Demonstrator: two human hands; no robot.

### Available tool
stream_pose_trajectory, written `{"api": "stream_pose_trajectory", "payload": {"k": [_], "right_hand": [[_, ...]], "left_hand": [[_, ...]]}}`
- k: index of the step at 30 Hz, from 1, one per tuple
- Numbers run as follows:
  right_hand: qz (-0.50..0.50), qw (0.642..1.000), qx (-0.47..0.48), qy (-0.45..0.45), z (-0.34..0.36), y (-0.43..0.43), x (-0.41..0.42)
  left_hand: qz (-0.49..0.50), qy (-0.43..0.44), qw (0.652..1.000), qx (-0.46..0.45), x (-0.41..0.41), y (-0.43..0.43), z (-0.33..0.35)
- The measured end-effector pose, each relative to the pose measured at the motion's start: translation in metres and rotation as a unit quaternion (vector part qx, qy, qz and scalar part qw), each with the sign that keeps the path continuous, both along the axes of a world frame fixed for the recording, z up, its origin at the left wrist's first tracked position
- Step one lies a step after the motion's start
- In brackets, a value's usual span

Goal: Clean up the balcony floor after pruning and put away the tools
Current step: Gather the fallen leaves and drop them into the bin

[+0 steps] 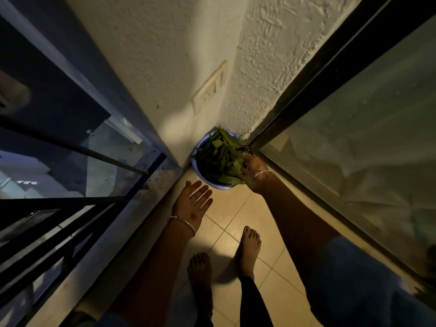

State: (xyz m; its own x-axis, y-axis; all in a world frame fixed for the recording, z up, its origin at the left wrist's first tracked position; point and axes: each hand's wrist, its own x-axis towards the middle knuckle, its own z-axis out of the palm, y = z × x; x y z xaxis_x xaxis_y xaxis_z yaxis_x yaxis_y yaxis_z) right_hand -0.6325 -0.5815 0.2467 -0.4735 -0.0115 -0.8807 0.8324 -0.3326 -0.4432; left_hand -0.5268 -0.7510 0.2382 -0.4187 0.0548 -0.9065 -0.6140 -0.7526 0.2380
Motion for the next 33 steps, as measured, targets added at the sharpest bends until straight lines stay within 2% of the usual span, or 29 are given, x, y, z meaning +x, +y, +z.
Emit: {"api": "stream_pose_trajectory", "payload": {"k": [5,12,17,22,28,33], "right_hand": [[-0.05,0.997,0.049,-0.013,0.02,0.025,0.065],[-0.176,0.983,0.057,-0.001,0.105,0.077,0.152],[-0.227,0.969,0.077,0.053,0.192,0.115,0.181],[-0.222,0.963,0.072,0.138,0.295,0.143,0.21],[-0.262,0.931,0.074,0.242,0.407,0.179,0.251],[-0.306,0.897,0.122,0.296,0.482,0.21,0.293]], "left_hand": [[0.027,-0.006,1.0,0.001,0.012,-0.005,0.041],[-0.018,0.013,0.999,-0.039,0.024,0.018,0.127],[-0.087,0.079,0.99,-0.084,0.037,0.037,0.218],[-0.161,0.131,0.972,-0.114,0.061,0.07,0.31],[-0.214,0.221,0.949,-0.066,0.071,0.129,0.412],[-0.279,0.281,0.918,-0.029,0.081,0.193,0.485]]}}
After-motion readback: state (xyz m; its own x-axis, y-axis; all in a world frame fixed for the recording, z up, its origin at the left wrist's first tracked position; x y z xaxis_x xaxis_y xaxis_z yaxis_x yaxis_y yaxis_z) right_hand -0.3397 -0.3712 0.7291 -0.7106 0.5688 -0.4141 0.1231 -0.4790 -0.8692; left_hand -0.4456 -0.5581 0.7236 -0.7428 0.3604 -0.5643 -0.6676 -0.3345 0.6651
